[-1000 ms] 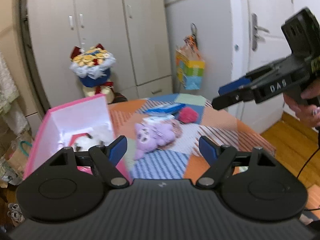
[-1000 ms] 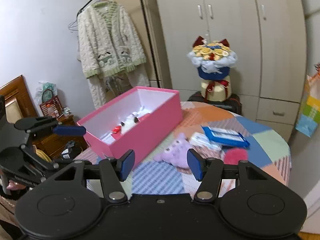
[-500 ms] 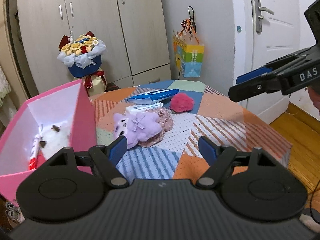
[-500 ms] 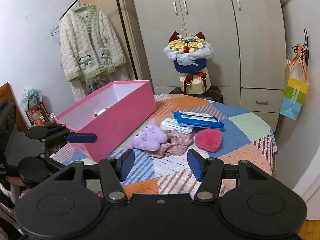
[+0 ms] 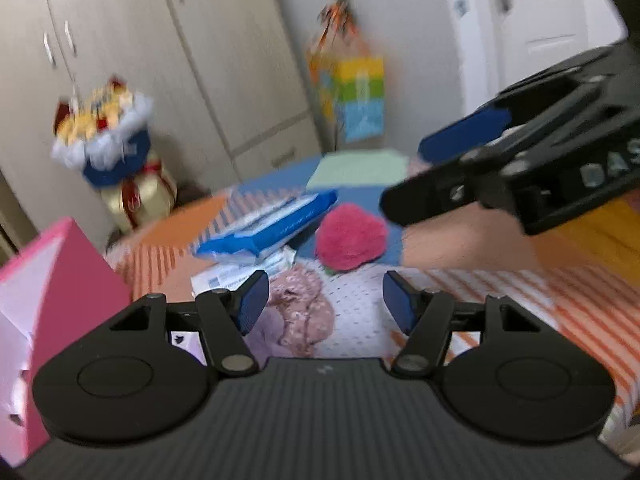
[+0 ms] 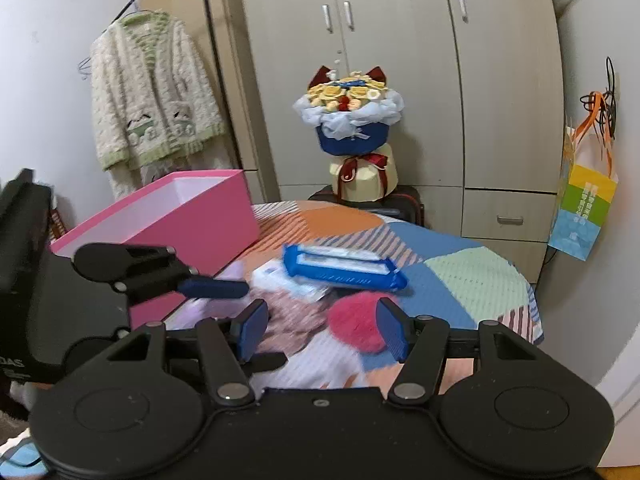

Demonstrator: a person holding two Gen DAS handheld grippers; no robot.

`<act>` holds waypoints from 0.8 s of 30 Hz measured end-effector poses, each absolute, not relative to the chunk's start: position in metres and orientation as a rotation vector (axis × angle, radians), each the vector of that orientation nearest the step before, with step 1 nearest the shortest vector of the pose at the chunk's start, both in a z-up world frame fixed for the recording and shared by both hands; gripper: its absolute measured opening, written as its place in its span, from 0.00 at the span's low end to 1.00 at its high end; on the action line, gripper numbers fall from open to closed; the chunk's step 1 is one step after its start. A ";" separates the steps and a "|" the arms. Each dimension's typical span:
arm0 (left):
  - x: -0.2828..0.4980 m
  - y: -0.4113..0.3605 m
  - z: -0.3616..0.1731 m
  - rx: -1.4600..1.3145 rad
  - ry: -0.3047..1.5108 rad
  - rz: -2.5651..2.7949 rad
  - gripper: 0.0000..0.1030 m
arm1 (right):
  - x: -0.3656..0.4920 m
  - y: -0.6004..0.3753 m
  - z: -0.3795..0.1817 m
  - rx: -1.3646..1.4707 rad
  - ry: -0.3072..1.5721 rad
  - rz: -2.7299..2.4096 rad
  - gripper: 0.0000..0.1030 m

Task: Organize soft objects
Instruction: 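Withdraw the left gripper from the box while the right reaches toward the pink pom-pom, then grasp the pink pom-pom with the right gripper while the left grasps the pink floral cloth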

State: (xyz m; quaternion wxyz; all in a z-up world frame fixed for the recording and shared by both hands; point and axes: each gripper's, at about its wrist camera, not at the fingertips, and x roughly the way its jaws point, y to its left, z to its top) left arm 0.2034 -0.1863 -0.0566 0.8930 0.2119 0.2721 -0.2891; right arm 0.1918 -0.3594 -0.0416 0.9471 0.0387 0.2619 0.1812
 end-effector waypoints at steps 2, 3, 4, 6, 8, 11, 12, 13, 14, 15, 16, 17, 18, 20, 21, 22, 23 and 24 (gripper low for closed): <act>0.225 -0.188 -0.063 0.403 0.620 -0.582 0.61 | 0.209 -0.366 -0.048 0.109 0.539 0.368 0.63; 0.233 -0.187 -0.066 0.387 0.636 -0.577 0.61 | 0.218 -0.369 -0.052 0.125 0.542 0.368 0.63; 0.237 -0.185 -0.069 0.366 0.645 -0.578 0.61 | 0.225 -0.371 -0.056 0.136 0.547 0.369 0.63; 0.241 -0.180 -0.073 0.331 0.662 -0.589 0.63 | 0.240 -0.374 -0.064 0.153 0.563 0.375 0.63; 0.241 -0.177 -0.076 0.334 0.662 -0.588 0.63 | 0.251 -0.374 -0.072 0.152 0.587 0.379 0.63; 0.236 -0.179 -0.082 0.407 0.646 -0.566 0.64 | 0.264 -0.369 -0.084 0.139 0.619 0.376 0.63; 0.235 -0.180 -0.084 0.424 0.645 -0.555 0.64 | 0.266 -0.368 -0.087 0.139 0.628 0.378 0.63; 0.236 -0.180 -0.085 0.432 0.647 -0.547 0.64 | 0.268 -0.368 -0.090 0.139 0.636 0.378 0.63; 0.236 -0.180 -0.087 0.437 0.651 -0.540 0.65 | 0.270 -0.367 -0.094 0.136 0.642 0.378 0.63; 0.236 -0.179 -0.088 0.441 0.651 -0.537 0.66 | 0.272 -0.366 -0.096 0.133 0.648 0.380 0.64; 0.235 -0.178 -0.090 0.442 0.643 -0.534 0.68 | 0.273 -0.366 -0.099 0.132 0.650 0.383 0.64; 0.234 -0.178 -0.091 0.444 0.633 -0.530 0.71 | 0.273 -0.365 -0.101 0.134 0.650 0.384 0.67; 0.234 -0.178 -0.091 0.445 0.625 -0.525 0.73 | 0.274 -0.365 -0.103 0.134 0.652 0.387 0.68; 0.234 -0.176 -0.093 0.432 0.615 -0.511 0.78 | 0.276 -0.364 -0.108 0.135 0.663 0.399 0.69; 0.235 -0.175 -0.094 0.419 0.614 -0.504 0.78 | 0.277 -0.362 -0.110 0.134 0.667 0.403 0.69; 0.235 -0.173 -0.095 0.396 0.619 -0.500 0.77 | 0.276 -0.361 -0.112 0.134 0.669 0.408 0.69; 0.237 -0.171 -0.095 0.363 0.630 -0.500 0.71 | 0.274 -0.361 -0.112 0.132 0.672 0.419 0.63; 0.238 -0.169 -0.095 0.342 0.639 -0.506 0.64 | 0.273 -0.361 -0.112 0.135 0.670 0.433 0.49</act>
